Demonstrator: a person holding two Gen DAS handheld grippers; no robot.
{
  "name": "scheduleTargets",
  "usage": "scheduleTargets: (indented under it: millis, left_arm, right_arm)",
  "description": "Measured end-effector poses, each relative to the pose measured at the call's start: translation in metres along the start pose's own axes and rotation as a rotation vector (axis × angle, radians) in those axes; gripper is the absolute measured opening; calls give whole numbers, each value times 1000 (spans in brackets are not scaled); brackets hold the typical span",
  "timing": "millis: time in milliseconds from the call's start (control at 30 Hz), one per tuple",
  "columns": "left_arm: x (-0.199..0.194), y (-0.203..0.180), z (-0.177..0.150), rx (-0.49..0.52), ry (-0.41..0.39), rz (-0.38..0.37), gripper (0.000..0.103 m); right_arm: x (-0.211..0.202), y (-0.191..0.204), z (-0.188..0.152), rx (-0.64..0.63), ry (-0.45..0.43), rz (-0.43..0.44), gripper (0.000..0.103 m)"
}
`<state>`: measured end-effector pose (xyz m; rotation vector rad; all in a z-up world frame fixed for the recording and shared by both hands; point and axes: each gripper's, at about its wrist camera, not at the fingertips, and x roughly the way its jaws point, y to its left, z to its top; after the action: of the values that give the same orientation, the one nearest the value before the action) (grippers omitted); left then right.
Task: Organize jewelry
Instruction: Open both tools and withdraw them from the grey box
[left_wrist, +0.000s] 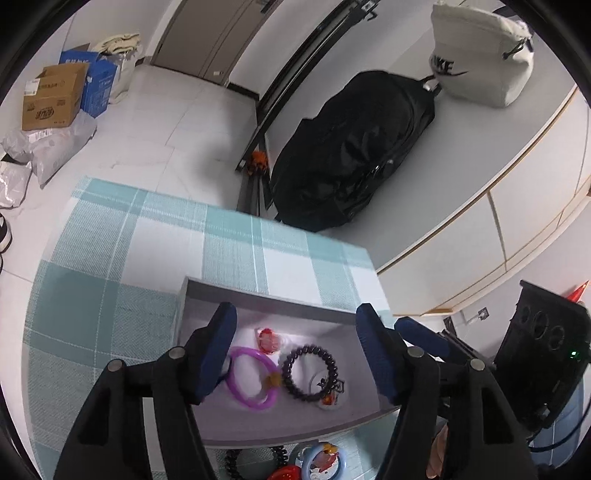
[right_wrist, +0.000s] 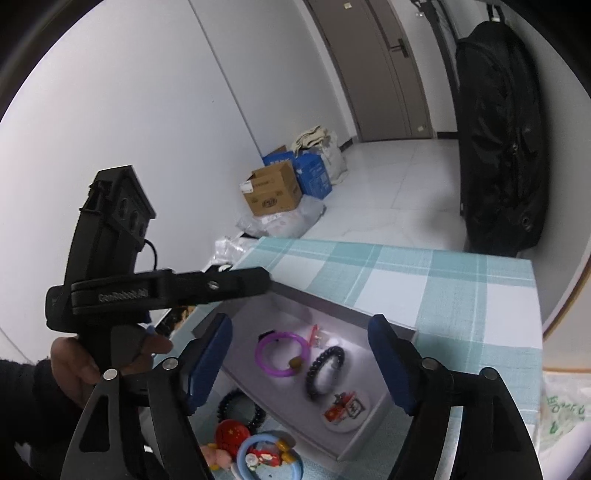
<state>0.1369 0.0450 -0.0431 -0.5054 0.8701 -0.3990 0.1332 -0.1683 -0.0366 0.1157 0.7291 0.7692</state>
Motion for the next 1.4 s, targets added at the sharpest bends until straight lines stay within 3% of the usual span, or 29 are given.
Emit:
scheduleTargets:
  millis: [267, 433, 633, 1033, 1133, 1400]
  left_arm:
    - [-16, -6, -12, 48, -43, 63, 63]
    - [-26, -6, -30, 71, -41, 217, 63]
    - [-31, -6, -52, 87, -11, 278, 63]
    - [-45, -22, -84, 132, 18, 285, 64]
    - [-42, -27, -96, 184, 39, 347, 64]
    - [-41, -33, -113, 200, 71, 324, 64]
  right_arm:
    - [-17, -14, -6, 84, -30, -39, 84]
    - [-27, -13, -11, 97, -46, -73, 91]
    - [-42, -5, -19, 88, -79, -127, 101]
    - [-62, 3, -37, 78, -72, -182, 103]
    - [-63, 0, -42, 99, -54, -188, 103]
    - [-66, 3, -58, 143, -24, -198, 103]
